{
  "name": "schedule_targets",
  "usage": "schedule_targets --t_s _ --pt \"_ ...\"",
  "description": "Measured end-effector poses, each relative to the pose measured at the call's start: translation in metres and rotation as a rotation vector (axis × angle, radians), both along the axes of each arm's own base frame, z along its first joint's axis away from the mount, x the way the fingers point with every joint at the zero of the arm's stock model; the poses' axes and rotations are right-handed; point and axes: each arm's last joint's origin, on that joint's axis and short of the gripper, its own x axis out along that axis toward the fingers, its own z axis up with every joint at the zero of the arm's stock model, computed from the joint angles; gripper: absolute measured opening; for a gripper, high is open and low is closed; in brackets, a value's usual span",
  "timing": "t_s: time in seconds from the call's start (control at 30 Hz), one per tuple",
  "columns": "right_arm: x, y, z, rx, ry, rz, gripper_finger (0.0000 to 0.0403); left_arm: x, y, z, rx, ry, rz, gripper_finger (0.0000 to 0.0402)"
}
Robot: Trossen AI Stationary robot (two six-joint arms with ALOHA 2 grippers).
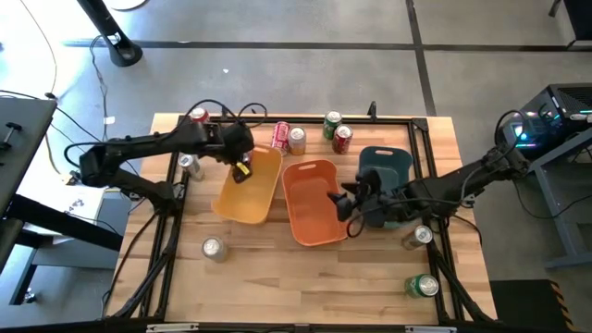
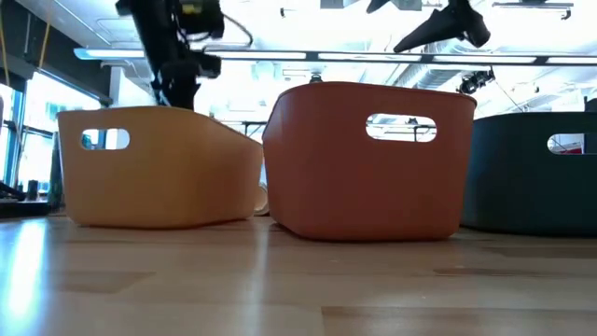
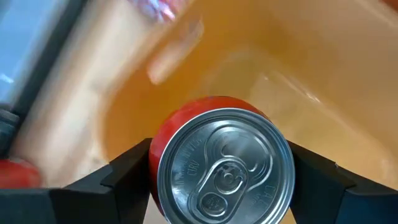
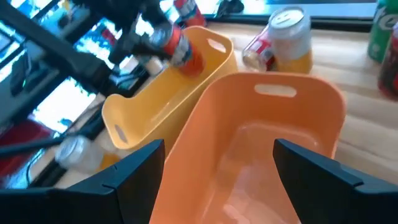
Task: Sort soda cans
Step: Put the bottom orange soda can into the yellow bin
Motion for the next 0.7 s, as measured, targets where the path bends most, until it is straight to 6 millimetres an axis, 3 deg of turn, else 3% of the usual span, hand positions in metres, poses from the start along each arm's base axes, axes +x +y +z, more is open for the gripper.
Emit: schedule_targets --t_s 0.2,0.6,0.7 --pt "0.005 -0.015 -0.001 -0.041 0.058 0.026 0.0296 -0.006 0.007 -0.012 -0.043 -0.005 0.050 0.0275" --pt "0.013 -0.046 -0.003 -0.143 0.225 0.249 0.0296 -0.002 0.028 -0.022 -0.078 -0.113 0.298 0.0275" --pt "0.014 -0.052 -0.004 -0.154 0.247 0.289 0.0296 -0.003 0.028 -0.025 -0.098 -0.092 0.328 0.0308"
